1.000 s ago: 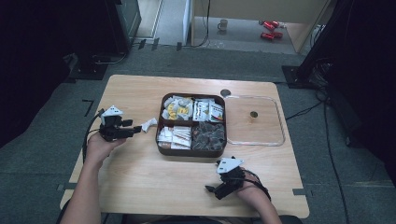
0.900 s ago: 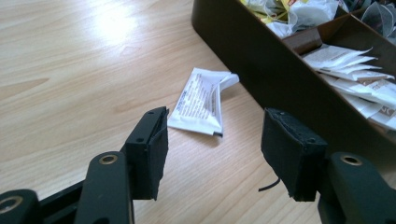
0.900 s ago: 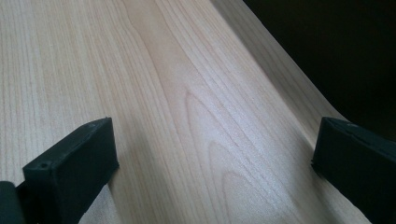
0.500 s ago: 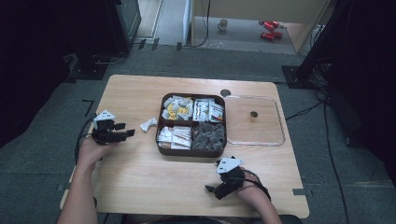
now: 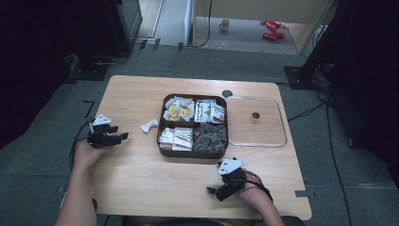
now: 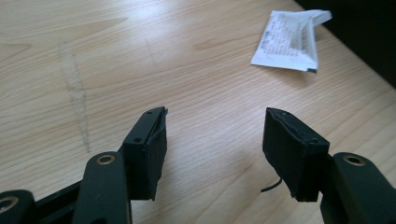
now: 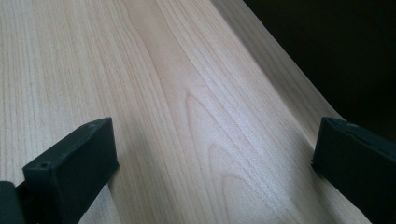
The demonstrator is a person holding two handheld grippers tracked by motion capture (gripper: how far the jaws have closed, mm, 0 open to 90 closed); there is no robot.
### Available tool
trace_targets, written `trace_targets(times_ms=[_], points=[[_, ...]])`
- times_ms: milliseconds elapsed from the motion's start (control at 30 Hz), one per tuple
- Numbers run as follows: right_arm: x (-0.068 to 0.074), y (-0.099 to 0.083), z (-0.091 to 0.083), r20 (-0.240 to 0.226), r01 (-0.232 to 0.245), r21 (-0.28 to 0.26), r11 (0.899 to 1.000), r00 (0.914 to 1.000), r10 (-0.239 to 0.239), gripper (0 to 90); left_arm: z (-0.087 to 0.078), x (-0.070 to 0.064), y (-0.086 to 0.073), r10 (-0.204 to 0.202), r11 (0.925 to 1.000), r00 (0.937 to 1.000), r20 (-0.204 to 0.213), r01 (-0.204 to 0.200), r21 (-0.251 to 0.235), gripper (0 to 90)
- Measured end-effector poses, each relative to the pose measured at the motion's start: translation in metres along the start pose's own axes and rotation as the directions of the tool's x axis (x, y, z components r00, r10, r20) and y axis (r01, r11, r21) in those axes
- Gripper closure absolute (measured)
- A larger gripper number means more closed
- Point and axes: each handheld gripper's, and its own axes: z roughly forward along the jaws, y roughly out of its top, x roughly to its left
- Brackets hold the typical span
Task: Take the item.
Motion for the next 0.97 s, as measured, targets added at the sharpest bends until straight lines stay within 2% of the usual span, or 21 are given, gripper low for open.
trace_targets(times_ms=[100,267,333,433,600,700,833,900,967], points=[[0.000,0.000,0.000,0.000,0.000,0.001,1.000,1.0000,0.000,0.0,0.003,0.004,-0.003,0.015,0.9997,0.9996,-0.022,-0.015,0.018,41.6],[0.000,0.000,0.000,0.000,0.000,0.001,1.000,1.0000,0.000,0.0,0.006,0.006,-0.005,0.023,0.9997,0.9991,-0.035,-0.024,-0.004,40.7],[0.000,0.000,0.000,0.000,-0.001,0.001,1.000,1.0000,0.001,0.0,0.007,0.005,-0.008,0.047,0.9985,0.9976,-0.051,-0.048,-0.025,38.6],[0.000,0.000,0.000,0.000,-0.001,0.001,1.000,1.0000,0.001,0.0,0.008,0.006,-0.010,0.037,0.9982,0.9976,-0.059,-0.040,-0.046,36.0],[0.000,0.000,0.000,0.001,-0.001,0.001,1.000,1.0000,0.001,0.0,0.009,0.007,-0.010,0.012,0.9990,0.9963,-0.085,-0.015,-0.041,31.8],[0.000,0.000,0.000,0.001,-0.001,0.002,1.000,1.0000,0.001,0.0,0.010,0.007,-0.009,-0.003,0.9994,0.9948,-0.102,-0.001,-0.035,24.6],[0.000,0.000,0.000,0.001,-0.001,0.002,1.000,1.0000,0.001,0.0,0.011,0.005,-0.008,-0.029,0.9994,0.9910,-0.131,0.026,-0.023,17.2],[0.000,0.000,0.000,0.000,0.000,0.001,1.000,1.0000,0.000,0.0,0.012,0.003,-0.008,-0.053,0.9985,0.9866,-0.155,0.050,-0.020,13.7],[0.000,0.000,0.000,-0.001,0.000,0.001,1.000,1.0000,0.000,0.0,0.013,0.002,-0.008,-0.061,0.9981,0.9847,-0.163,0.058,-0.023,12.9]])
